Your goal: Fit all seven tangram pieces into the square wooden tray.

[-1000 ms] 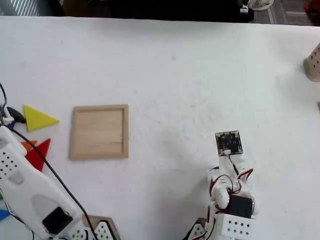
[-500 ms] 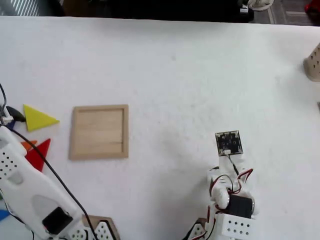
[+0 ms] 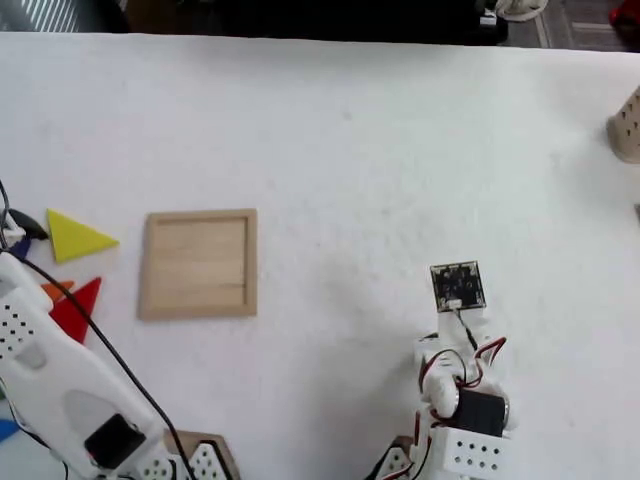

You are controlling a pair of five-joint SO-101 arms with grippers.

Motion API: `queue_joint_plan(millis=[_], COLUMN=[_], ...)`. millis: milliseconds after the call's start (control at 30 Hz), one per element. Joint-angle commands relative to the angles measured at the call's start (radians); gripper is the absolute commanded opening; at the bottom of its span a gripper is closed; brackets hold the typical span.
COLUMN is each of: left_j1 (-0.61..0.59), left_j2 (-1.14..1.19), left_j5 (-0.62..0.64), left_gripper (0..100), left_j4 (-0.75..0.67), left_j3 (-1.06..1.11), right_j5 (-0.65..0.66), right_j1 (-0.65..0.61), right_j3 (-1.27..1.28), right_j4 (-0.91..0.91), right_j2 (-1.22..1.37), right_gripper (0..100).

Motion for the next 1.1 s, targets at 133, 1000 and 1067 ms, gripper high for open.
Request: queue_joint_plan(millis=[133,1000,1067], left_j1=[-0.041,-0.039,-0.038], left_j2=[-0.005,0.036,0.036], left_j5=[0.012,0.008,0.008], left_gripper=[30,16,18], left_j4=[0.014,0.028,0.028], left_j3=[-0.028,-0.038,-0.038], right_j5=[0.012,0.012,0.012], right_j1=[0.007,0.008,0.008], right_j3=[0.006,0.006,0.006], right_j4=[0.005,0.005,0.005], right_j2=[-0.013,-0.013,-0.013], right_gripper=[1.7,1.7,1.7])
